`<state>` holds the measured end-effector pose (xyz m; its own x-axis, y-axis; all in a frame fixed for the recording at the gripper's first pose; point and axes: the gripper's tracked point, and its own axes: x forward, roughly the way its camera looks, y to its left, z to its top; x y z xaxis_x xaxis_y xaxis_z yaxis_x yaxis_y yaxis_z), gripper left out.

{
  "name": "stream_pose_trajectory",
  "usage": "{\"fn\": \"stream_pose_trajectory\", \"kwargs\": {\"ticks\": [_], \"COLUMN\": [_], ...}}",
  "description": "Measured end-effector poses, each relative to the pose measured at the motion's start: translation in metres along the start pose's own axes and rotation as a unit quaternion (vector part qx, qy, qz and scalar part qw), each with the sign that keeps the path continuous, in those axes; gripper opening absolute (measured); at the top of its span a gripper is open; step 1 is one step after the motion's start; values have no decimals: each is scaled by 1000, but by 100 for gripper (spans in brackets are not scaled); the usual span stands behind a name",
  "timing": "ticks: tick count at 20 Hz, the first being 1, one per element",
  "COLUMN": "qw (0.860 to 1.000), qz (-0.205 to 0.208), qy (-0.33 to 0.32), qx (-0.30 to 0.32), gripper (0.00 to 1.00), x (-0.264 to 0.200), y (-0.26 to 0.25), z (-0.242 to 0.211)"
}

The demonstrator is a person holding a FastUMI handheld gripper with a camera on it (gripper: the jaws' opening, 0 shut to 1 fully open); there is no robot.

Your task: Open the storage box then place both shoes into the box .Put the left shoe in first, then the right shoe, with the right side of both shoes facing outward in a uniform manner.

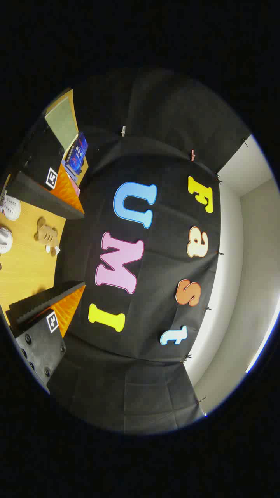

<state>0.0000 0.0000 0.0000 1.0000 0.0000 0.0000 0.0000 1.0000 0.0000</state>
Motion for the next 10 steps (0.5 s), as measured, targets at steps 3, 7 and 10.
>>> {"fn": "stream_pose_trajectory", "kwargs": {"ticks": [3,7,10], "qw": [1000,999,999], "qz": [3,19,22], "qy": [14,25,24], "qx": [11,12,11], "gripper": [97,97,97], "x": [2,6,11], "y": [4,13,17], "z": [-7,-11,-9]}}
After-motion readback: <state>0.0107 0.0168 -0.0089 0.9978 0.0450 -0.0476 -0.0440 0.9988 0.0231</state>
